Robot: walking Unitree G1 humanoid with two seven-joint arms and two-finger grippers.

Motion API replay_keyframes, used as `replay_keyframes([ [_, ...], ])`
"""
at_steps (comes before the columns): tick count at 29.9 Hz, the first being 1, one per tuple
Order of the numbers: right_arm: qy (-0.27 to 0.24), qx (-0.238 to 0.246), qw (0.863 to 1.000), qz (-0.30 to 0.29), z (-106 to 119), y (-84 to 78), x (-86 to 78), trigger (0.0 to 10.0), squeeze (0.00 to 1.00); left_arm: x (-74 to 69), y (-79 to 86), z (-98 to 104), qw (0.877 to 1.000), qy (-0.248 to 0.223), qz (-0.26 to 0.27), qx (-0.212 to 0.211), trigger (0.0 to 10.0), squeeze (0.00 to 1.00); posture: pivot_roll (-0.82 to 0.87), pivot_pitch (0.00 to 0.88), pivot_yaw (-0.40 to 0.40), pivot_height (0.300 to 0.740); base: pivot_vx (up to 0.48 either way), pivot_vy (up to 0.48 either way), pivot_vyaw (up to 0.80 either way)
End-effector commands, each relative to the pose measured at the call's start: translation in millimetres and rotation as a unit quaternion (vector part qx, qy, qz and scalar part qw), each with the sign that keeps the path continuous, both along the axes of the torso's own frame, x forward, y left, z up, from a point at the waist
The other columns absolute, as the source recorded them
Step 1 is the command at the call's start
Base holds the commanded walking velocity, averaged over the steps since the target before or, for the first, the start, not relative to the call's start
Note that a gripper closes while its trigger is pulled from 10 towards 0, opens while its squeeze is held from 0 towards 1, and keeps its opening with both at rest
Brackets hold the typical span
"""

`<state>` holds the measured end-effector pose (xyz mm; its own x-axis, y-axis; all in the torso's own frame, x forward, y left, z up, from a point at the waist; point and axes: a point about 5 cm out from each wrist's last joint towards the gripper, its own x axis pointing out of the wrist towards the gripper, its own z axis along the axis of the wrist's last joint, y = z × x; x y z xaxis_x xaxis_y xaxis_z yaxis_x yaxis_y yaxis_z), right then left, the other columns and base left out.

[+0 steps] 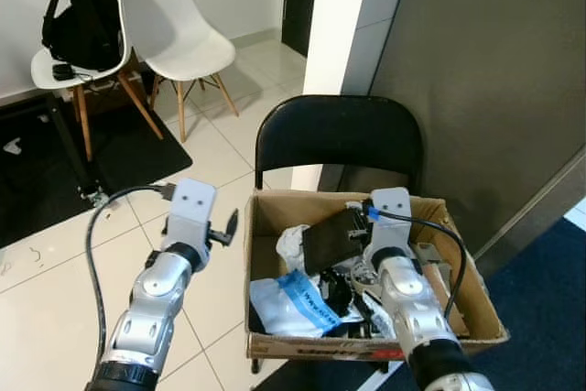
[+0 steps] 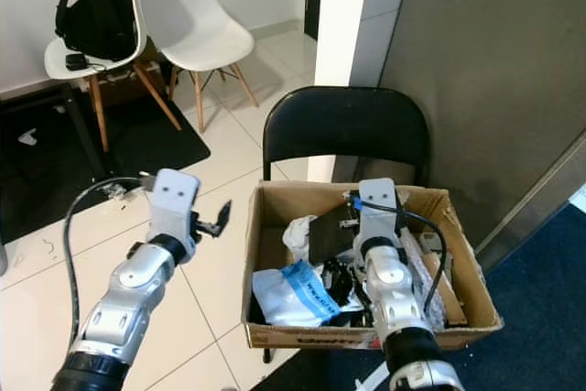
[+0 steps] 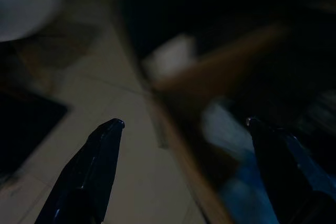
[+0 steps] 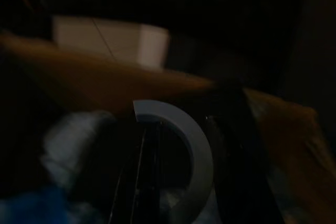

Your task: Picking trash to rubbish bin

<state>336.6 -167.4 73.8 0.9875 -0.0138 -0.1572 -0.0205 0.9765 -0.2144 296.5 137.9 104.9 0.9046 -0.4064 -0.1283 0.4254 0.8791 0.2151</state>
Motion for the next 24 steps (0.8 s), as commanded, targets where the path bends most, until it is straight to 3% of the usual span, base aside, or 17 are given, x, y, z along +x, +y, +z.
replay_keyframes([
  [1, 0.038, -0.03, 0.999, -0.018, -13.6, -7.9, -4.5, 10.0, 0.0, -5.6, -0.5, -8.6, 0.999, 0.019, -0.031, 0.01, 10.0, 0.0, 0.12, 0.08, 0.001, 0.74, 0.0, 0.0, 0.0],
  [11, 0.069, -0.064, 0.993, -0.066, -22.0, -29.7, -7.9, 10.0, 0.0, -8.6, 4.8, -8.1, 0.999, 0.018, -0.043, 0.021, 10.0, 0.0, 0.12, 0.07, 0.002, 0.74, 0.0, 0.0, 0.0],
  [12, 0.072, -0.054, 0.993, -0.075, -23.1, -32.9, -8.1, 10.0, 0.54, -8.6, 5.2, -8.2, 0.999, 0.017, -0.045, 0.019, 10.0, 0.0, 0.12, 0.071, 0.004, 0.74, 0.0, 0.0, 0.0],
  [14, 0.073, -0.043, 0.993, -0.079, -23.5, -34.1, -8.1, 10.0, 0.54, -8.6, 5.5, -8.1, 0.999, 0.017, -0.046, 0.018, 10.0, 0.0, 0.12, 0.072, 0.004, 0.74, 0.0, 0.0, 0.0],
  [15, 0.074, -0.035, 0.993, -0.079, -23.4, -33.9, -7.9, 10.0, 1.0, -8.0, 5.8, -7.7, 0.999, 0.016, -0.044, 0.016, 10.0, 0.0, 0.12, 0.073, 0.004, 0.74, 0.0, 0.0, 0.0],
  [18, 0.068, -0.039, 0.994, -0.072, -21.0, -32.0, -6.4, 10.0, 1.0, -8.2, 5.4, -7.1, 0.999, 0.016, -0.045, 0.014, 10.0, 0.0, 0.12, 0.078, 0.004, 0.74, 0.0, 0.0, 0.0],
  [19, 0.06, -0.045, 0.995, -0.07, -18.3, -31.2, -5.2, 10.0, 0.87, -8.6, 5.2, -6.6, 0.999, 0.014, -0.046, 0.012, 10.0, 0.0, 0.12, 0.08, 0.004, 0.74, 0.0, 0.0, 0.0],
  [20, 0.044, -0.038, 0.996, -0.072, -13.6, -30.5, -3.2, 10.0, 0.0, -9.1, 5.4, -6.0, 0.999, 0.013, -0.042, 0.006, 10.0, 0.0, 0.12, 0.084, 0.003, 0.74, 0.0, 0.0, 0.0],
  [22, -0.007, -0.008, 0.996, -0.093, 1.0, -31.7, 0.5, 10.0, 0.0, -8.0, 9.5, -3.5, 1.0, -0.002, -0.014, -0.001, 10.0, 0.0, 0.12, 0.089, 0.003, 0.74, 0.0, 0.0, 0.0],
  [23, -0.007, -0.008, 0.996, -0.093, 1.0, -31.7, 0.5, 10.0, 0.0, -8.0, 9.5, -3.5, 1.0, -0.002, -0.014, -0.001, 10.0, 0.0, 0.12, 0.089, 0.003, 0.74, 0.0, 0.0, 0.0],
  [24, -0.039, 0.006, 0.993, -0.108, 10.1, -33.8, 1.8, 10.0, 0.0, -5.8, 14.8, -2.7, 1.0, -0.01, 0.02, 0.003, 10.0, 0.0, 0.12, 0.09, 0.003, 0.74, 0.0, 0.0, 0.0],
])
